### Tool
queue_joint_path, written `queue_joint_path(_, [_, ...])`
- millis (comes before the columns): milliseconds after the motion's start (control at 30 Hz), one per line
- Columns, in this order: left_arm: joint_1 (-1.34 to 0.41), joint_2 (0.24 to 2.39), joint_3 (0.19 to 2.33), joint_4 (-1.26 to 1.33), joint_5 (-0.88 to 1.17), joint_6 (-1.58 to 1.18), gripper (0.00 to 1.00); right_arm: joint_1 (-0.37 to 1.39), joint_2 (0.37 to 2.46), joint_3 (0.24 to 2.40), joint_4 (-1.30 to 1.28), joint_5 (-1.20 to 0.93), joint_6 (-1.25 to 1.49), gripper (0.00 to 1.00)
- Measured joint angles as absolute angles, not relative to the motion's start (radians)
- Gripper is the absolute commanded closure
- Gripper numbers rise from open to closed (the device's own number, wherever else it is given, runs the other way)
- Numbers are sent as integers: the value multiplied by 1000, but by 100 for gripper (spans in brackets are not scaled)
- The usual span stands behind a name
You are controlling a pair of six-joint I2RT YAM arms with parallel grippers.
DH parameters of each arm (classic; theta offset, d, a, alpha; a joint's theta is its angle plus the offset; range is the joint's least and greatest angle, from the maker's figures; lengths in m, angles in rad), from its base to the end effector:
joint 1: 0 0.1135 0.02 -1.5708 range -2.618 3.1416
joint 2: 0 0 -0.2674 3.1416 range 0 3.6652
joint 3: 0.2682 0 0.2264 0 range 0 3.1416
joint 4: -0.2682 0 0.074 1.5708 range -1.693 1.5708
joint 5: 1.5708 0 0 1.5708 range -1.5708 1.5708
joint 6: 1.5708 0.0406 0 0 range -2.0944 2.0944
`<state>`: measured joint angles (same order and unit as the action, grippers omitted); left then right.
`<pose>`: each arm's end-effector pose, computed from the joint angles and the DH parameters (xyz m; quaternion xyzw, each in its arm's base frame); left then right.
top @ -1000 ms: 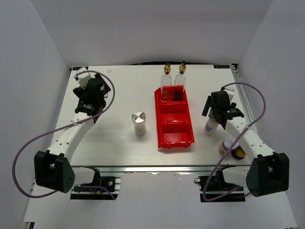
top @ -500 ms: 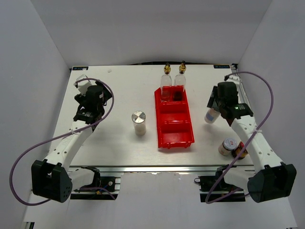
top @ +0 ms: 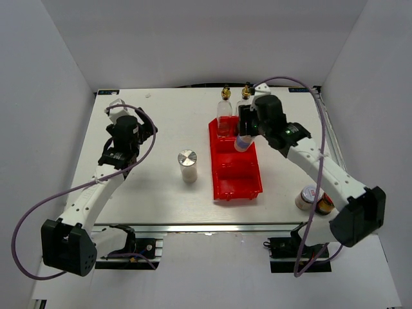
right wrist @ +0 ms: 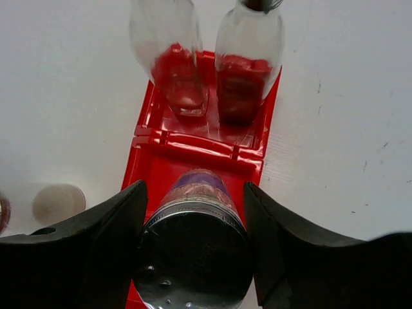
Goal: Organize the condiment bottles
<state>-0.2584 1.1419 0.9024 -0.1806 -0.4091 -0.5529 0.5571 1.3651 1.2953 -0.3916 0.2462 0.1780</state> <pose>0.2329 -0.0449 0.3178 -0.2299 0.7964 -0.0537 0.5568 0.2504 0.1443 0.3694 -0.0954 0.8407 0.0904 0.5253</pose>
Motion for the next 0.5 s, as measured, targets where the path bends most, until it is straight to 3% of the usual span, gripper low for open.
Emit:
queue_joint_path(333, [-258,1120,854,-160,-292,-550,2,559,1470,1240,-343,256,181,92])
queue_joint_path(500, [-263,1120,838,-152,-219,-556,2,559,1486,1176,-300,268,197,75])
